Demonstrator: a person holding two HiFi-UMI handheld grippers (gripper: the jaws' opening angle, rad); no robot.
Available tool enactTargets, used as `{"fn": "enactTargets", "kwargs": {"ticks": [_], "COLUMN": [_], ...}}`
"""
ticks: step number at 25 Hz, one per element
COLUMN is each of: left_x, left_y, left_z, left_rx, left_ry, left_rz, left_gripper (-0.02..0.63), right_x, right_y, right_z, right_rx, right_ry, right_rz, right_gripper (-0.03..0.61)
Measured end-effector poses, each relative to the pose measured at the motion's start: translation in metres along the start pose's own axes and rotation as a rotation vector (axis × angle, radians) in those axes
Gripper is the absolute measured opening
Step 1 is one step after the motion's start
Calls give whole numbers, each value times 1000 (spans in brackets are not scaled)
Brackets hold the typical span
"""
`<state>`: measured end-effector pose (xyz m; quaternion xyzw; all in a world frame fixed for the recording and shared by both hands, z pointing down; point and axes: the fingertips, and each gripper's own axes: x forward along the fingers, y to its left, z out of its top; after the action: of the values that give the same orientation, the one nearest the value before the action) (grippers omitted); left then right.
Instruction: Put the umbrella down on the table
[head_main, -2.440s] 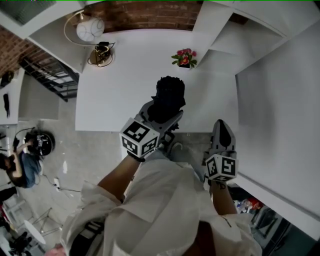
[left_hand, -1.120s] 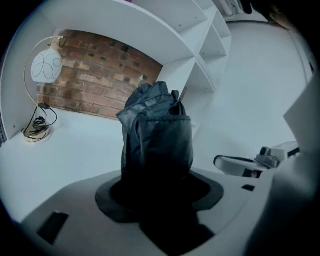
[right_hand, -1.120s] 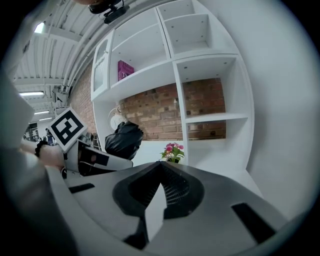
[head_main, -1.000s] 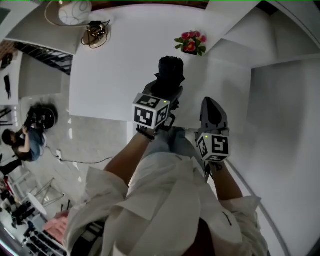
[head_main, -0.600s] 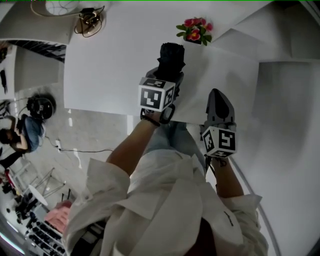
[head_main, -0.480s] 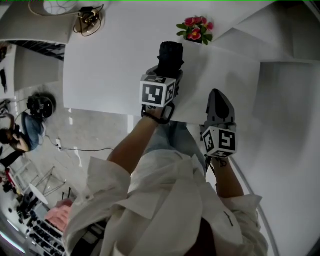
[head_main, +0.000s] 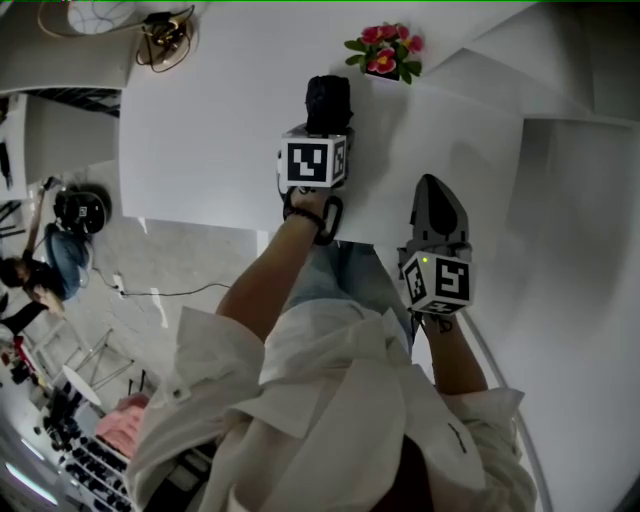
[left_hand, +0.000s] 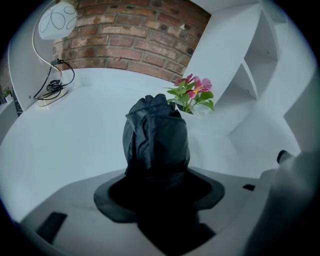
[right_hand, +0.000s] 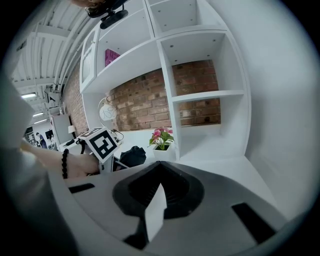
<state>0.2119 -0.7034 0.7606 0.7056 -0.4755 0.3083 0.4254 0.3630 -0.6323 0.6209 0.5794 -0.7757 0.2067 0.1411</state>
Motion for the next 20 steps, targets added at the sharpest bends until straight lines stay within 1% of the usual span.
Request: {"fn": "enactTargets", "kwargs": {"ticks": [8, 13, 17, 20], "left_x": [1, -2, -17, -33], "left_y": [3, 2, 3, 1], "left_z": [5, 3, 11, 18], "left_rx": [44, 29, 48, 47], "left_ry": [8, 10, -19, -45], "left_rz": [71, 50, 60, 46], "left_gripper": [307, 334, 341, 341], "right_x": [-3, -10, -18, -24], "right_y": [2, 2, 5, 7], "right_z": [3, 8, 18, 29], "right_rx": [5, 7, 2, -2], "right_ry": [-2, -13, -20, -38], "right_rz": [-2, -4, -10, -15], "right_gripper": [18, 18, 18, 18]}}
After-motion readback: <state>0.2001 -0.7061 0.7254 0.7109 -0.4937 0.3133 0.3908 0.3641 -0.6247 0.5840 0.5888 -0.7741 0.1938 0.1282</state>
